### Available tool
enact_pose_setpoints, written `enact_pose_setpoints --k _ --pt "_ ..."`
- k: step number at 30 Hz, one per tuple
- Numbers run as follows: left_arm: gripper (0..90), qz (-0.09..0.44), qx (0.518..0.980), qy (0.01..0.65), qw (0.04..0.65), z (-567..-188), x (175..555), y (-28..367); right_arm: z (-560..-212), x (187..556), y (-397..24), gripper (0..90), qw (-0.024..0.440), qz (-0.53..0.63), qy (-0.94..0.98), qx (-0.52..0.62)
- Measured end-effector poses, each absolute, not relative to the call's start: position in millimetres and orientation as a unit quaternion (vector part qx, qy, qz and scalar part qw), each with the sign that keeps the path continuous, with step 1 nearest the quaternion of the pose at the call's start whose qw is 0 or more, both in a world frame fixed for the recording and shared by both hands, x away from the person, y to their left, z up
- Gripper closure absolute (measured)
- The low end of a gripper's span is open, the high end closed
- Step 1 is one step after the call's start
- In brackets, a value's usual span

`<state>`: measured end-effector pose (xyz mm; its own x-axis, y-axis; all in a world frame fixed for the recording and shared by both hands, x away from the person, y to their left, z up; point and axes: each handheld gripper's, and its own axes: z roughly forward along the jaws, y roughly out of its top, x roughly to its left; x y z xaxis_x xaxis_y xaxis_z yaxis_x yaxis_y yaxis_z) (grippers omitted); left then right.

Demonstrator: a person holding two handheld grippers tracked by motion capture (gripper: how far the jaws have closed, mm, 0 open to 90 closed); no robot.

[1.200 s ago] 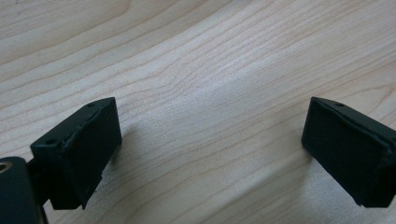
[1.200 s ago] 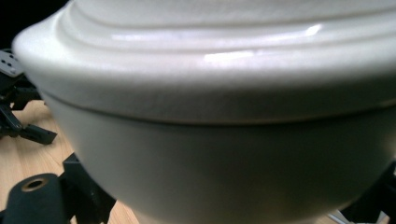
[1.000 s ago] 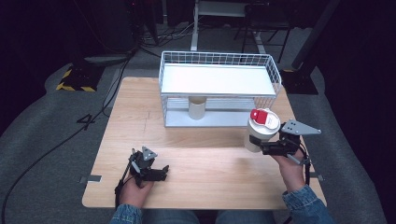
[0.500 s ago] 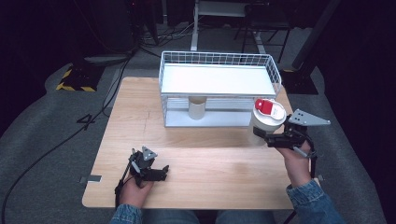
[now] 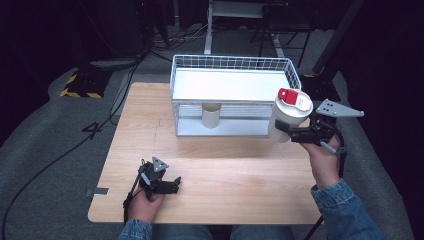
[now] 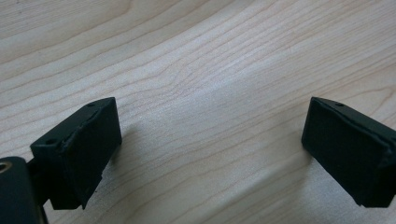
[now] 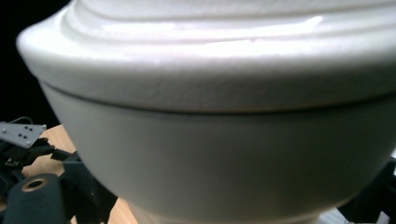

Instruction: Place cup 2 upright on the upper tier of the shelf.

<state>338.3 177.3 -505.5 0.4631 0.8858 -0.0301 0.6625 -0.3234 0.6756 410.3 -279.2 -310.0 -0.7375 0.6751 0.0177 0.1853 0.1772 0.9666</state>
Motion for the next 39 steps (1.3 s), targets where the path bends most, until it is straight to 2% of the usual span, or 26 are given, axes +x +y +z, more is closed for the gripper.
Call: enact_pose_setpoints --k 18,39 --pt "5.4 0.176 0.794 0.489 0.316 -505.4 338.2 177.2 -262.6 449.7 -269.8 12.9 0.233 0.574 0.722 0.308" --pt "5.3 0.176 0.793 0.49 0.316 -505.3 340.7 176.1 -245.7 520.0 -250.1 12.9 0.255 0.559 0.704 0.356"
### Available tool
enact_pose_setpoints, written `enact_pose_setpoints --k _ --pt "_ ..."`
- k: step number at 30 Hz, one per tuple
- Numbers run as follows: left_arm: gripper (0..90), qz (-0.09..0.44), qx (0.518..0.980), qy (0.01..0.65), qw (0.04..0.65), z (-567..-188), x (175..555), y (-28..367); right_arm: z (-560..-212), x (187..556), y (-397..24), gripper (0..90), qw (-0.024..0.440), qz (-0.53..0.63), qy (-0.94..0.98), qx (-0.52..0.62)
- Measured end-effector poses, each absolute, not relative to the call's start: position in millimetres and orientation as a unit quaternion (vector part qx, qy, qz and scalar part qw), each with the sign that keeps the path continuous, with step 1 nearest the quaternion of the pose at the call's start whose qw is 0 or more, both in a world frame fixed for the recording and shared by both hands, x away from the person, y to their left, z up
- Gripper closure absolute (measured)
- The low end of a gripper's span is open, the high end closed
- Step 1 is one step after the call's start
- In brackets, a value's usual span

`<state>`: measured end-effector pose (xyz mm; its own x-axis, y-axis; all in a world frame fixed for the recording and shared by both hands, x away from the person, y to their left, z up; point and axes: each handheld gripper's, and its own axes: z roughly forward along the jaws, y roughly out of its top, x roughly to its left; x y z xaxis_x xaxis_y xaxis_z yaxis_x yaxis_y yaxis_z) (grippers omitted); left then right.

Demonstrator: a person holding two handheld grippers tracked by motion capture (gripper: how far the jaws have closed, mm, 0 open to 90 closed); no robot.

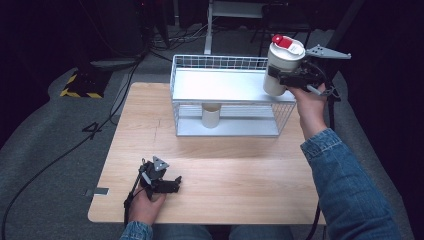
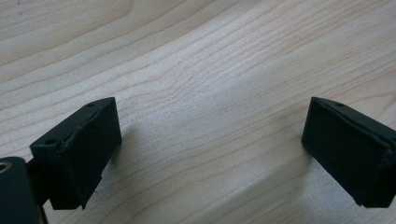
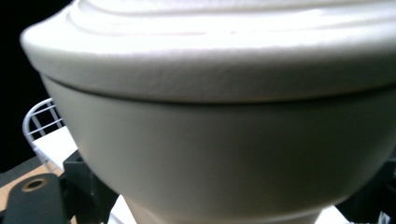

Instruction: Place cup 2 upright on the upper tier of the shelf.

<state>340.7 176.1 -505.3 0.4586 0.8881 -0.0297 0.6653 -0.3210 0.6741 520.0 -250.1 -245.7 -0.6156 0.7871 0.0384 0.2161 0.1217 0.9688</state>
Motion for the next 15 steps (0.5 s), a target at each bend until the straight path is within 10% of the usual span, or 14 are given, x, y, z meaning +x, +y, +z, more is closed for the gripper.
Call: enact_pose_setpoints --k 15 --pt "5.3 0.176 0.791 0.492 0.318 -505.4 341.5 175.4 -257.3 557.4 -234.1 12.8 0.265 0.555 0.694 0.375"
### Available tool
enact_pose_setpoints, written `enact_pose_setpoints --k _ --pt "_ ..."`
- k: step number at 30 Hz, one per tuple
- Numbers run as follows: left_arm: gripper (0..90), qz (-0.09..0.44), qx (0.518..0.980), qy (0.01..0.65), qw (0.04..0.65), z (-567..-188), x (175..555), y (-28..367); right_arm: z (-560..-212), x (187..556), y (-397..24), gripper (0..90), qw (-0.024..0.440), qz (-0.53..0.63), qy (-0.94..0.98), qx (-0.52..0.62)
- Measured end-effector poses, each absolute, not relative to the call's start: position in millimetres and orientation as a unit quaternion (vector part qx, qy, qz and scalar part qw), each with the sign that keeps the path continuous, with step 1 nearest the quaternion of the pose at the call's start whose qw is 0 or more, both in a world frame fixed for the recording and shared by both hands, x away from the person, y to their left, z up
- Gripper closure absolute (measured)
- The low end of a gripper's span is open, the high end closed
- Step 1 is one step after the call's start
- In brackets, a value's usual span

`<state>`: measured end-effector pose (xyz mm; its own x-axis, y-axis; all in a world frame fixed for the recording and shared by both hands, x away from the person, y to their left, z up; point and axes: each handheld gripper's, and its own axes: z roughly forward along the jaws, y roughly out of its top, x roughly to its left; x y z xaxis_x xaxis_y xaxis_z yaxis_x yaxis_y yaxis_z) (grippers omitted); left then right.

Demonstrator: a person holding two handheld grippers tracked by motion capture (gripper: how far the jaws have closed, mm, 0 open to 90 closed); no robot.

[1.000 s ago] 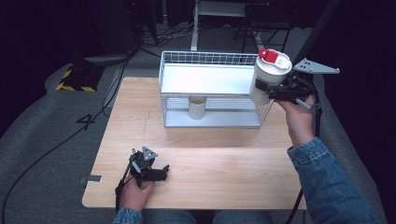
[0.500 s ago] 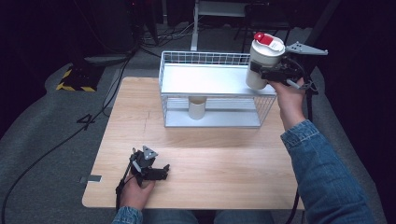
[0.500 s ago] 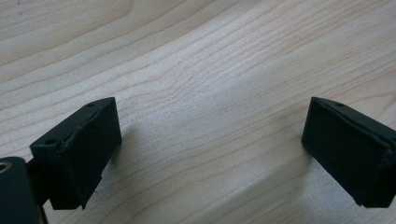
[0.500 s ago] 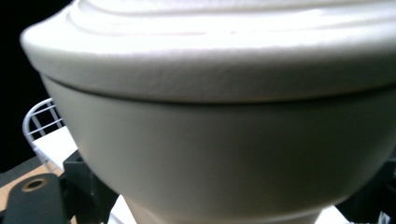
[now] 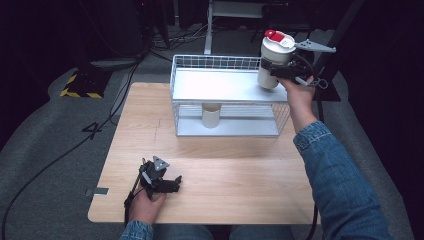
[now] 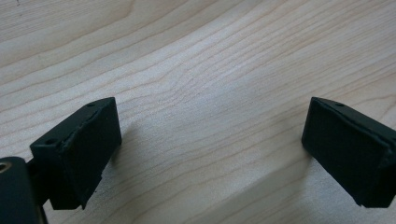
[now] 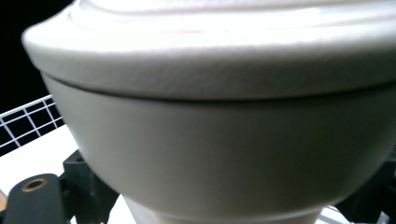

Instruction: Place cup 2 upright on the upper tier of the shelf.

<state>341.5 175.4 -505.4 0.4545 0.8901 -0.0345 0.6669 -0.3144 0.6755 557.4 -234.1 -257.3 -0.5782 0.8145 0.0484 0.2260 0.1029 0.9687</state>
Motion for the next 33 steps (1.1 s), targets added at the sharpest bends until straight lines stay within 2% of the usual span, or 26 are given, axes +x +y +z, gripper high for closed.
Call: enact_pose_setpoints --k 13,33 --pt "5.3 0.177 0.792 0.491 0.316 -505.3 341.5 175.5 -265.9 570.0 -217.2 12.8 0.272 0.539 0.693 0.394" --pt "5.3 0.176 0.792 0.492 0.317 -505.4 341.5 175.4 -274.7 573.0 -219.8 12.7 0.268 0.532 0.699 0.394"
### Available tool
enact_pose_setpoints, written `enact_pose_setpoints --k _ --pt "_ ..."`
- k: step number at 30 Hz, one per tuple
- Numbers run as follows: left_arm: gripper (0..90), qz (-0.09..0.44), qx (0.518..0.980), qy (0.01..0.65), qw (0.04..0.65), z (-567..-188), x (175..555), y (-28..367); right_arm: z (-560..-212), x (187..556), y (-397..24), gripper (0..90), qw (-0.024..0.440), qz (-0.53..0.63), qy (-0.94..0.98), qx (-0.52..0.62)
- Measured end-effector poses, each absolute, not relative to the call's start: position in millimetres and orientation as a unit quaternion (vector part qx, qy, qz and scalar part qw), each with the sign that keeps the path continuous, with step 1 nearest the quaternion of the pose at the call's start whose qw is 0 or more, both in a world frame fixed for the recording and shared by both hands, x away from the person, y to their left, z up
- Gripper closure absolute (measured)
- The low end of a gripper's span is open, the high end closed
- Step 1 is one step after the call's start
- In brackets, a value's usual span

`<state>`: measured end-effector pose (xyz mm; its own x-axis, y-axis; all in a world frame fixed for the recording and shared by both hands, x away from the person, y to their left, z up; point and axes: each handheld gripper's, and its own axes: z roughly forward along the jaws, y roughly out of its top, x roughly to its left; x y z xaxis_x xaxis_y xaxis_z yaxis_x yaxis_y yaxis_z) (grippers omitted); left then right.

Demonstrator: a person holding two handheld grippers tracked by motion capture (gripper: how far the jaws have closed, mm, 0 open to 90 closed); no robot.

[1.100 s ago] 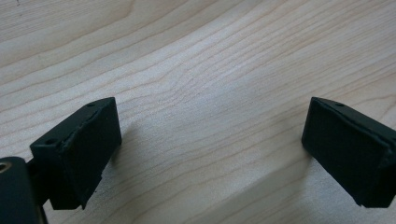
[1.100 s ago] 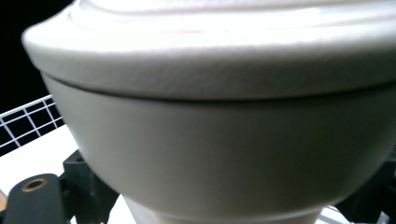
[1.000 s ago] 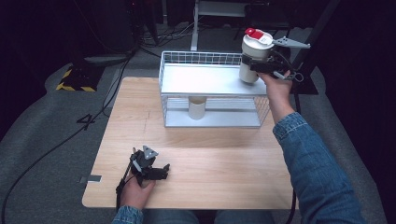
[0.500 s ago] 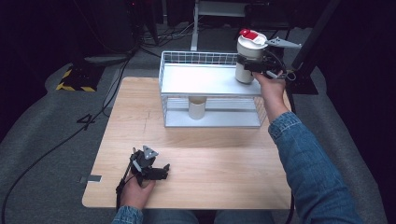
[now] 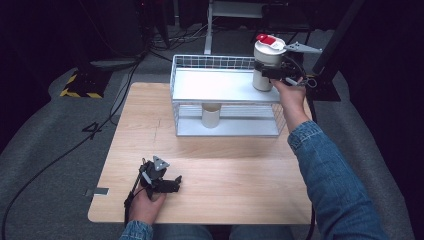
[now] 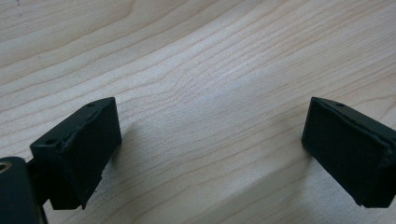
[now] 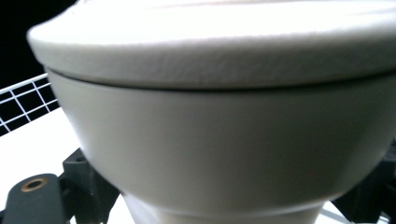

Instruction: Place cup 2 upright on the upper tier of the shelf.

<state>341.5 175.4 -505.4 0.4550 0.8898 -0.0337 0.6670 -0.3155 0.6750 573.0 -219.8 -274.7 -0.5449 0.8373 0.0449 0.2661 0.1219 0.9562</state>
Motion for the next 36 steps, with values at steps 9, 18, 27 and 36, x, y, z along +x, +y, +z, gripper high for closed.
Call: enact_pose_setpoints --k 9,18,27,36 --pt "5.3 0.175 0.791 0.493 0.318 -505.5 341.4 175.1 -276.9 570.9 -222.2 12.6 0.268 0.532 0.702 0.39" --pt "5.3 0.176 0.792 0.492 0.317 -505.4 341.5 175.4 -279.3 567.4 -228.3 12.4 0.262 0.537 0.699 0.393" --pt "5.3 0.176 0.792 0.491 0.317 -505.4 341.5 175.4 -279.3 567.6 -228.8 12.3 0.263 0.535 0.702 0.389" --pt "5.3 0.176 0.792 0.492 0.317 -505.4 341.5 175.4 -277.9 562.5 -231.9 2.8 0.262 0.534 0.704 0.388"
